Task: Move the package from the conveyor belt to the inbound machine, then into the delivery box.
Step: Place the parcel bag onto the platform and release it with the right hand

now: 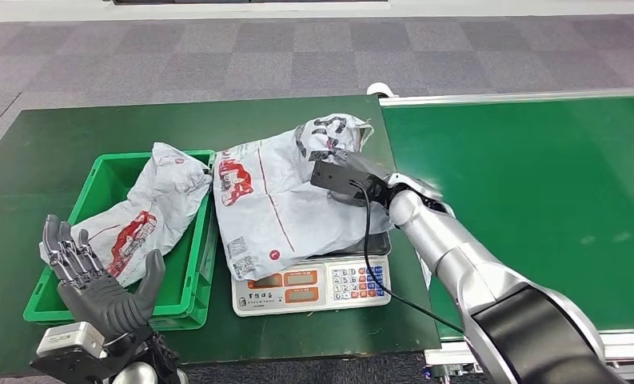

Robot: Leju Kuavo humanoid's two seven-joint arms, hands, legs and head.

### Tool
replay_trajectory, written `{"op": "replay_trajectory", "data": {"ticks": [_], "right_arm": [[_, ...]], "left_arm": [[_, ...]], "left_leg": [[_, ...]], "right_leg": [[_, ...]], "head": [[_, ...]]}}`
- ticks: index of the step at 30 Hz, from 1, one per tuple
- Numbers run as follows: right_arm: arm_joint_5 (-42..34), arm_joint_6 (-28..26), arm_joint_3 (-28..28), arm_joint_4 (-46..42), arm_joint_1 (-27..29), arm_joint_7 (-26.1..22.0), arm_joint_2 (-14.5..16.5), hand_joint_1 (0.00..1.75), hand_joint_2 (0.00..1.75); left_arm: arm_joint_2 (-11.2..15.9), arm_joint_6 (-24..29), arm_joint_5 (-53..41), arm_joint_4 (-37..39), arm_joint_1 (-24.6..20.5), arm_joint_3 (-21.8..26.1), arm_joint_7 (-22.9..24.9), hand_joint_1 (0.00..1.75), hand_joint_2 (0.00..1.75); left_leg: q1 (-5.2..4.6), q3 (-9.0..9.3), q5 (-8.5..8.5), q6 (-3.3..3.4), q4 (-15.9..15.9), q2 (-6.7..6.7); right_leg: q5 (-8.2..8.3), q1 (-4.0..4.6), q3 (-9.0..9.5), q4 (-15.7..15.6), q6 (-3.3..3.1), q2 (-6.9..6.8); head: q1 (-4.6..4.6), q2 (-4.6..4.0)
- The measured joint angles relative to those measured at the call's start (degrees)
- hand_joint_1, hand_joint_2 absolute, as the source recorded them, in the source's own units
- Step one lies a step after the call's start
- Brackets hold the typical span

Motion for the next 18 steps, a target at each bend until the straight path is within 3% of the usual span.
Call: {"op": "replay_trajectory", "data": {"ticks": [3,8,14,18], "right_arm": [[0.6,-4.9,-0.4,-0.7,0.2,-0.1,0.0,0.0,1.75],[0.9,-7.0,-0.7,-1.4,0.3,-0.2,0.0,0.0,1.75],[-2.3,-18.4,-2.6,-5.0,1.0,-2.7,-0.3,0.0,1.75],[-10.8,-15.3,-6.5,-11.2,4.4,-7.0,-1.4,0.0,1.75]], "left_arm": [[0.0,0.0,-0.1,0.0,0.2,0.0,0.0,0.0,1.75],[0.0,0.0,-0.1,-0.1,0.3,0.0,0.0,0.0,1.75],[0.0,-0.3,-0.5,-0.1,1.0,0.0,0.0,0.0,1.75],[0.2,-2.3,-1.0,1.0,1.1,0.0,0.0,0.0,1.75]], "left_leg": [[0.0,0.0,0.0,0.0,0.0,0.0],[0.0,-0.01,0.0,0.0,0.0,0.0],[0.0,0.0,0.0,0.0,0.0,-0.01],[0.0,0.0,-0.02,0.02,0.0,-0.02]], "right_leg": [[0.0,0.01,0.0,0.0,0.0,0.0],[0.0,0.01,0.0,0.0,0.0,-0.01],[0.0,0.0,-0.01,0.0,0.0,-0.01],[-0.01,-0.01,0.01,0.0,0.0,-0.03]], "head": [[0.0,0.0],[0.0,0.0],[0.0,0.0],[0.01,0.0]]}}
